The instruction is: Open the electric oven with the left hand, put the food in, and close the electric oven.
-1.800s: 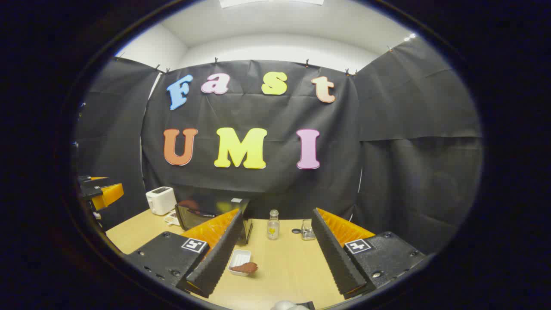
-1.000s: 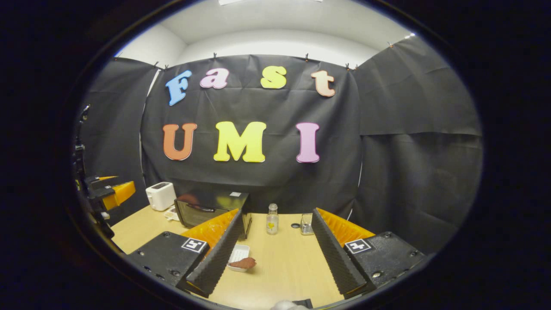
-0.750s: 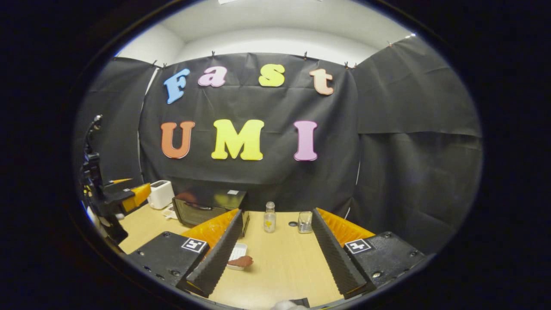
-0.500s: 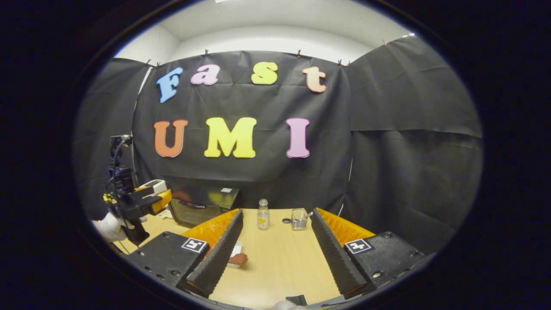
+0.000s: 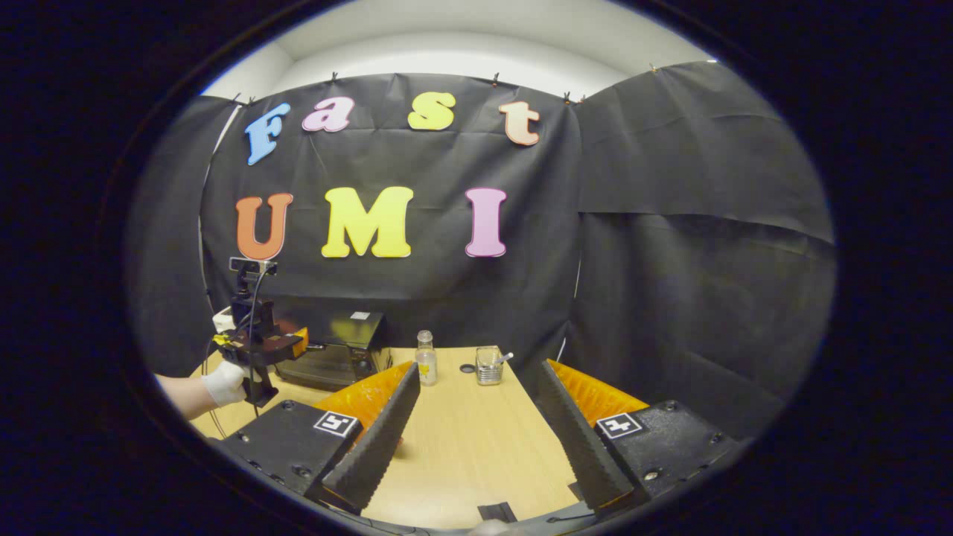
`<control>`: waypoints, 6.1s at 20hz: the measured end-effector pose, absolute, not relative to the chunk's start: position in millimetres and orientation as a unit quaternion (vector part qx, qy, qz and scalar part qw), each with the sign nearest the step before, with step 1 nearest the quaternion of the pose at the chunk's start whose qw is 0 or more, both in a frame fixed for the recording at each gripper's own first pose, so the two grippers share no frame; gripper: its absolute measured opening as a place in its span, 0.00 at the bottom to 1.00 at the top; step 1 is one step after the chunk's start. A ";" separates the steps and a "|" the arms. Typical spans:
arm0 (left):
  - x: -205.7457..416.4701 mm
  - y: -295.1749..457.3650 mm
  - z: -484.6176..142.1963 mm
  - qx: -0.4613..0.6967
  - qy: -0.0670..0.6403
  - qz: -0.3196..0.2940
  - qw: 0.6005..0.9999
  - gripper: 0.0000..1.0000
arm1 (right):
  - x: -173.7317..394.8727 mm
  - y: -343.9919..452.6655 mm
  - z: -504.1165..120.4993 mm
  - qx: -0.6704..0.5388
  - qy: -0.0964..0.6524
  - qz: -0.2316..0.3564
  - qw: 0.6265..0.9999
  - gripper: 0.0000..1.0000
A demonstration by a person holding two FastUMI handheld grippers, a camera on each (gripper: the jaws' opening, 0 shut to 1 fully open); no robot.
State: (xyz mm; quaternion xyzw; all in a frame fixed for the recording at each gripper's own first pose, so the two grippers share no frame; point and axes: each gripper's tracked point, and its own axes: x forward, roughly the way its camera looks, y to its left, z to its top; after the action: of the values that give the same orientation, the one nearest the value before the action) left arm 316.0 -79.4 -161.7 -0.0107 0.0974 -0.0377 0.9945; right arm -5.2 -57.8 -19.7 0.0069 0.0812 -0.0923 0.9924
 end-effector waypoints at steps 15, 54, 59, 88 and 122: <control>299.3 -73.3 -209.5 -0.020 0.174 -0.038 0.984 0.98 | 1.4 -61.5 -29.2 0.029 0.087 -0.090 0.992 1.00; 198.6 -73.8 -273.9 0.002 0.194 -0.045 0.980 0.98 | -22.2 -44.1 -59.4 0.030 0.108 -0.074 0.991 1.00; 178.7 -75.6 -310.0 0.001 0.227 -0.045 0.973 0.97 | -31.3 -47.7 -68.5 0.029 0.116 -0.075 0.990 1.00; 107.0 -53.5 -252.8 -0.001 0.251 -0.023 0.968 0.97 | 126.2 21.3 -281.0 0.195 0.363 0.144 0.900 0.95; 66.5 -6.6 -156.0 0.022 0.205 -0.021 0.978 0.97 | 258.3 211.0 -228.8 0.500 0.302 0.187 0.790 0.16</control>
State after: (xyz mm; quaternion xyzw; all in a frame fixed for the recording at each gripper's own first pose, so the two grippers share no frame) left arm 66.5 -6.6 -156.0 0.0220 0.2049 -0.0209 0.9783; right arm 258.3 211.0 -228.8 0.4997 0.3019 0.1873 0.7900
